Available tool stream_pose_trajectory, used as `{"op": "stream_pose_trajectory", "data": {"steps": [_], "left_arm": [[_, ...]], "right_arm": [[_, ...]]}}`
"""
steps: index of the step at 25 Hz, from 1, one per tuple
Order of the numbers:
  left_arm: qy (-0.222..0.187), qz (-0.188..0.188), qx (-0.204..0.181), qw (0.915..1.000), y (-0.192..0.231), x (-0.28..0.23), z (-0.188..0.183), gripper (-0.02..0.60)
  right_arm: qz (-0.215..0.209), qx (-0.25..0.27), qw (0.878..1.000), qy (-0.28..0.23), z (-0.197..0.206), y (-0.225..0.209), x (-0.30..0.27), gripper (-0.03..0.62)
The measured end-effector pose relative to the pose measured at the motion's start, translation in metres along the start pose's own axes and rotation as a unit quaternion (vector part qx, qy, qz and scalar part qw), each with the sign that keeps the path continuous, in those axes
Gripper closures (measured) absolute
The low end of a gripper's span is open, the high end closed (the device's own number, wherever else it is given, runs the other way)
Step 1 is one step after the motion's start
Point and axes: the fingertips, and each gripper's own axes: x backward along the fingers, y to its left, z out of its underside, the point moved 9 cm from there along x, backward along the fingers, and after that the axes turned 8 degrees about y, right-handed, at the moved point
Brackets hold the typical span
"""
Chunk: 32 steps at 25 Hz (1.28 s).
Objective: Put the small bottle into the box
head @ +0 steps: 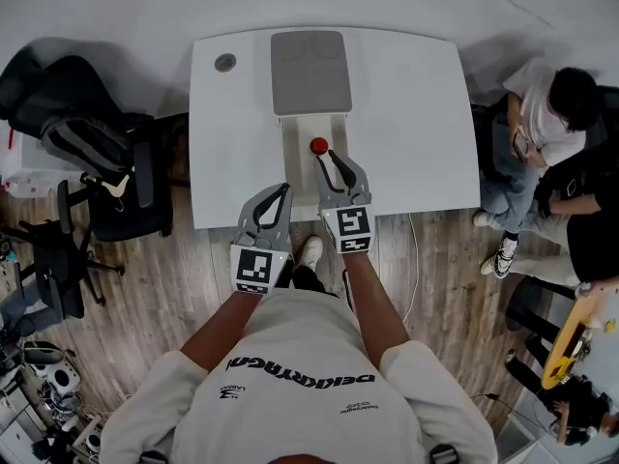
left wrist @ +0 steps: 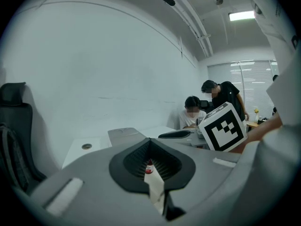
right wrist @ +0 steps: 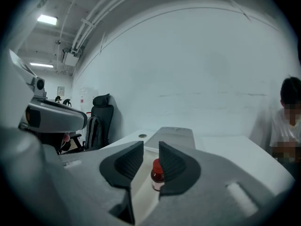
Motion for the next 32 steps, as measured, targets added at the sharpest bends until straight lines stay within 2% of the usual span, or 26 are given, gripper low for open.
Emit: {"op": "stream_pose_trajectory", "data": {"steps": [17,32], "left_arm": [[-0.019,0.007,-0.019,0.9996,-0.016,0.024,-0.008,0.578],[-0.028,0.015,-0.042,0.9986,-0.026,0.038,-0.014,0.580]], "right_arm": [[0.006,0.004,0.999,-0.035,-0.011,0.017,0.046,0.601],[-0.022,-0.005,0.998,-0.058,-0.020,0.031,0.086,0.601]]}}
